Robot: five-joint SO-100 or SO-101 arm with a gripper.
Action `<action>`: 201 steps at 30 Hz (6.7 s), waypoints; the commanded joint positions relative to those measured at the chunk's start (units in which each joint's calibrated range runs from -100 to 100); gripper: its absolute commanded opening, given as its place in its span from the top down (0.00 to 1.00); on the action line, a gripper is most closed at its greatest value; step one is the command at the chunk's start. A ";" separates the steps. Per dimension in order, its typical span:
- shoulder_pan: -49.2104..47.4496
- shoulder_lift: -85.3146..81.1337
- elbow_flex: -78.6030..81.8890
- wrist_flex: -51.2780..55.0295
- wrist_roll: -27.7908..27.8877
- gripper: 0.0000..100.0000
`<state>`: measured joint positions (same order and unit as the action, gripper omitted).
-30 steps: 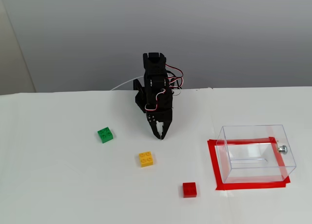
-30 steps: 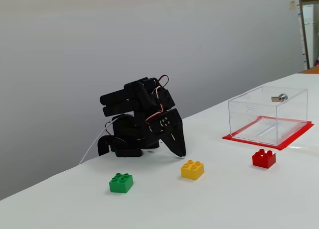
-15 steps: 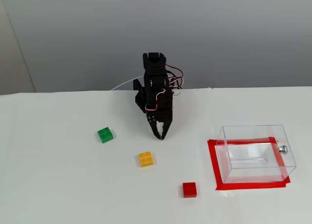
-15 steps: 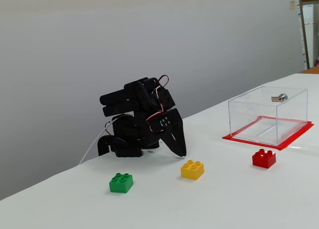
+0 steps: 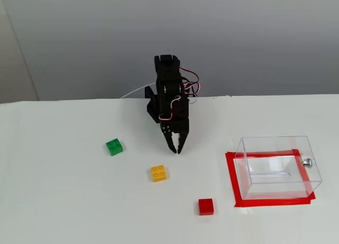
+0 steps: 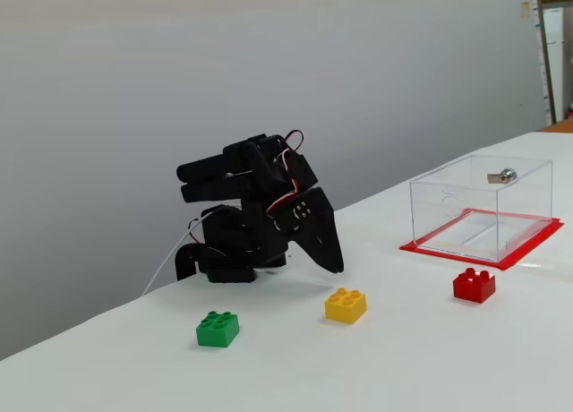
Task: Pick the red lego brick and place it into the transparent box
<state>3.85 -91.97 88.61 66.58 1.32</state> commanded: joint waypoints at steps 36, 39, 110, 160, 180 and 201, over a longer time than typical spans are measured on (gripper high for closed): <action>-12.31 65.19 -65.83 -11.58 -0.07 0.98; -12.31 69.01 -68.99 -12.10 -0.69 0.98; -20.30 107.45 -86.44 -20.72 -12.54 0.60; -20.00 116.02 -91.51 -23.06 -12.49 0.98; -19.11 93.03 -89.52 -15.41 -7.95 0.98; -20.52 74.36 -90.42 -12.01 2.28 0.98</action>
<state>-15.17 -14.25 -0.62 54.24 3.27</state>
